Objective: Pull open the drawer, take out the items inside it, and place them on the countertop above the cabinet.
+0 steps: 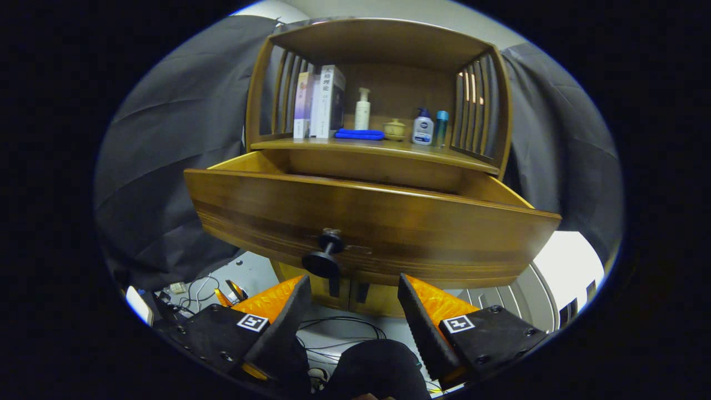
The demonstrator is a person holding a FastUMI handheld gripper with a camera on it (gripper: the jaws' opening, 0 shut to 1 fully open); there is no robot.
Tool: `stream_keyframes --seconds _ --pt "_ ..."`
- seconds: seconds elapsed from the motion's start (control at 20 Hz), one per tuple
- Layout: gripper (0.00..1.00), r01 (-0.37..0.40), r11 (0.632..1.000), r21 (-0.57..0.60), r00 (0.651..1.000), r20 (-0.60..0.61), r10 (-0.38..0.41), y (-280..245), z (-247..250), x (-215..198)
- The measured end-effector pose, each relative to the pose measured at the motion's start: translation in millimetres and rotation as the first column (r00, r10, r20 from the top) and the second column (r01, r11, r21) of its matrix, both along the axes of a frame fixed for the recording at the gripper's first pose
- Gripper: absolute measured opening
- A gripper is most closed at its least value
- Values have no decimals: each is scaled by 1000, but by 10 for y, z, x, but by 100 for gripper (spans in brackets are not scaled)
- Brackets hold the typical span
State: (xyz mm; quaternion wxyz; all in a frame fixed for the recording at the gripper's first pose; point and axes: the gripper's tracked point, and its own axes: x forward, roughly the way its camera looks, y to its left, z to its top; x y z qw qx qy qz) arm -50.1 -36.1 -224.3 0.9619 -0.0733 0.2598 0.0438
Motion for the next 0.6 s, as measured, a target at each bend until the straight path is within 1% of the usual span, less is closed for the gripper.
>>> stream_keyframes --seconds 0.1,0.2,0.3,0.4,0.5,0.6 --pt "98 27 1000 -13 999 23 -27 -171 159 -44" --pt "98 37 999 -18 999 33 -37 -302 238 -58" --pt "98 48 999 -8 999 -24 -48 -411 165 -139" --pt "98 77 997 0 997 -29 -77 -514 236 -140" --pt "98 88 996 24 996 -32 -87 -507 345 -131" --pt "98 83 996 38 996 -35 -82 -474 472 -94"
